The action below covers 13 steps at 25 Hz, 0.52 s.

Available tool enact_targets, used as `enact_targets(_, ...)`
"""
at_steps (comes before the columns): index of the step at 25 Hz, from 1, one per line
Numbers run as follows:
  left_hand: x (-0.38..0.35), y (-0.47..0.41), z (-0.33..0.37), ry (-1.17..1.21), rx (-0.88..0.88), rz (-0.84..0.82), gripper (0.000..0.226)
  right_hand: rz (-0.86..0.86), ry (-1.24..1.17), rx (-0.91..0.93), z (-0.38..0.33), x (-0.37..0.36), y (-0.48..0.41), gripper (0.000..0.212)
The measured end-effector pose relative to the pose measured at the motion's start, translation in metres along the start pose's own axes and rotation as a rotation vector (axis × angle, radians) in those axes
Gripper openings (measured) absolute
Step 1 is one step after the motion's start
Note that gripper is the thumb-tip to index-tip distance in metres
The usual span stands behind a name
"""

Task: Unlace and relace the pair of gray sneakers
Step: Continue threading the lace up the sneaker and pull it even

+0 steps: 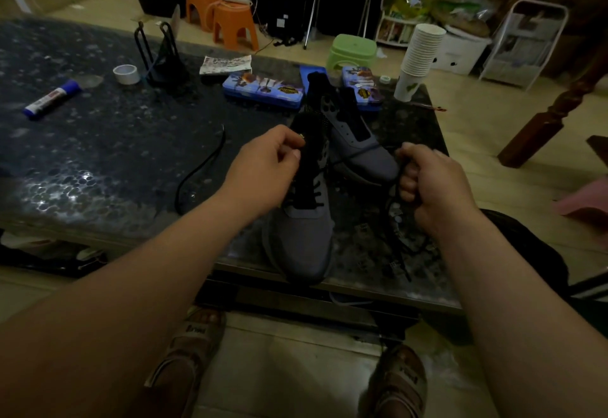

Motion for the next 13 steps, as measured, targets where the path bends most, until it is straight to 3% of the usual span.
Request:
enact_targets(2,-0.014,0.003,0.033,-0.117,-0.182,-0.035,0.036,-0.084,0.203,0.079,-0.010,-0.026,0.016,0.017)
enact_targets(5,-0.059,0.011,0.062,0.101,-0.162,-0.229,0.077,-0.282,0.335,0.110,-0.015,-0.065,0.041,0.029)
enact_targets(7,-0.071,0.015,0.057,0.157,-0.092,-0.265,0.071,-0.300,0.318,0.101,-0.018,-0.067,0.045,0.037)
enact_targets(10,-0.069,0.018,0.041,0.139,-0.031,-0.232,0.032,-0.183,0.284,0.117,-0.027,-0.048,0.041,0.040)
enact_targets(13,-0.036,0.023,0.061,-0.096,-0.162,0.058,0.038,-0.137,0.361,0.202,-0.031,-0.050,0.044,0.039)
Point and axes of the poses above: each hand's wrist, its own y-axis away from the middle knuckle, its own x-axis out of the back of the hand, z = x × y, the point moved 10 cm from there along -y, towards the middle knuckle, and after that the axes turned 11 degrees about -x, right-handed, at the moved point
